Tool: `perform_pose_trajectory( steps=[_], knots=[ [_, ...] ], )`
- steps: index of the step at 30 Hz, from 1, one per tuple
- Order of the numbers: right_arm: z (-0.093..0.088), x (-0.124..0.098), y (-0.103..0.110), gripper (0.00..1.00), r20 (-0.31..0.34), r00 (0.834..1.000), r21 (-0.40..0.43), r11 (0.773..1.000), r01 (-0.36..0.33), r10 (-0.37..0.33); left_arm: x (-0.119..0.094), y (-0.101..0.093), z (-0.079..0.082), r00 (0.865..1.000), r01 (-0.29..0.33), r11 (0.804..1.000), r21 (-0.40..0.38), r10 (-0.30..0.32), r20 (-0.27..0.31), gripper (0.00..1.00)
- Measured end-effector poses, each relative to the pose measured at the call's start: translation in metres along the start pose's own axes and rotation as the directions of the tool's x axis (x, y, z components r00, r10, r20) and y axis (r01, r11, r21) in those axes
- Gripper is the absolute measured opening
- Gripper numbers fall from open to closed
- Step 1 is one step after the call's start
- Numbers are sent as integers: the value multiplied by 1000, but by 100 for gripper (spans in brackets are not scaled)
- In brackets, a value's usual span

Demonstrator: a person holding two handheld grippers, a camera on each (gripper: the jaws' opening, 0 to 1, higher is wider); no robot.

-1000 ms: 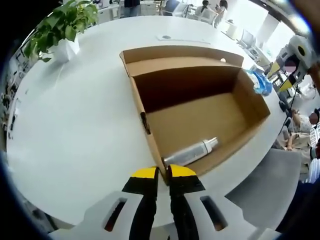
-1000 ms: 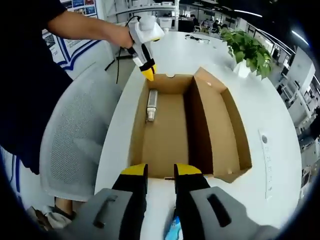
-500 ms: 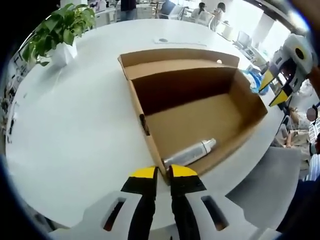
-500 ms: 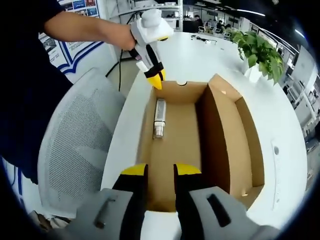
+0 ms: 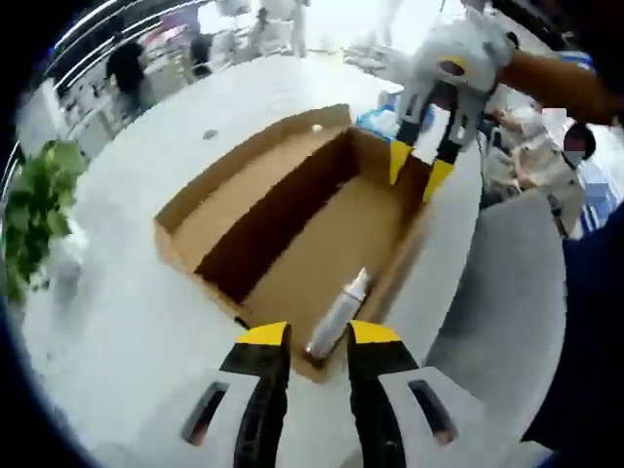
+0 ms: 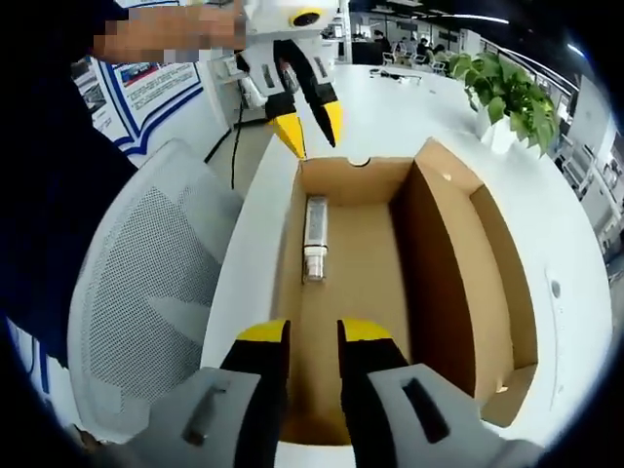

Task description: Operate the shoe box by opening the lid, removing the specified soft item, and placing it in the target area until the item is outside and the box remains undamaged.

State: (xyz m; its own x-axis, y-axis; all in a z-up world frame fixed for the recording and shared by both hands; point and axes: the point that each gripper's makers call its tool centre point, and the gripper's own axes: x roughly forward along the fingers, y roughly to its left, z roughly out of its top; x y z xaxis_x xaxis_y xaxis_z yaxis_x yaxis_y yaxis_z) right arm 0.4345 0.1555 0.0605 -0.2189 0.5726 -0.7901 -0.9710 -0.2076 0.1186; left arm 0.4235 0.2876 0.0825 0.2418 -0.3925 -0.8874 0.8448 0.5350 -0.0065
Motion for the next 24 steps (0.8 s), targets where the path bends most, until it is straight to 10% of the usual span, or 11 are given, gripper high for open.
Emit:
perform_pose_trajectory(
  steps=[3, 10, 24],
  knots=[
    [-1, 0, 1, 17, 0, 1000, 8, 1000, -5, 5, 11, 1, -2, 996, 58, 987, 148, -47, -74, 20],
    [-1, -2, -3, 17, 14, 1000, 29, 1000, -5, 5, 34, -15, -6, 957, 268, 953, 142, -247, -151, 20],
    [-6, 6, -8, 17, 8, 1000, 50, 998, -23, 23, 64, -14, -27, 916, 355, 919, 174, -304, -261, 20]
  ],
)
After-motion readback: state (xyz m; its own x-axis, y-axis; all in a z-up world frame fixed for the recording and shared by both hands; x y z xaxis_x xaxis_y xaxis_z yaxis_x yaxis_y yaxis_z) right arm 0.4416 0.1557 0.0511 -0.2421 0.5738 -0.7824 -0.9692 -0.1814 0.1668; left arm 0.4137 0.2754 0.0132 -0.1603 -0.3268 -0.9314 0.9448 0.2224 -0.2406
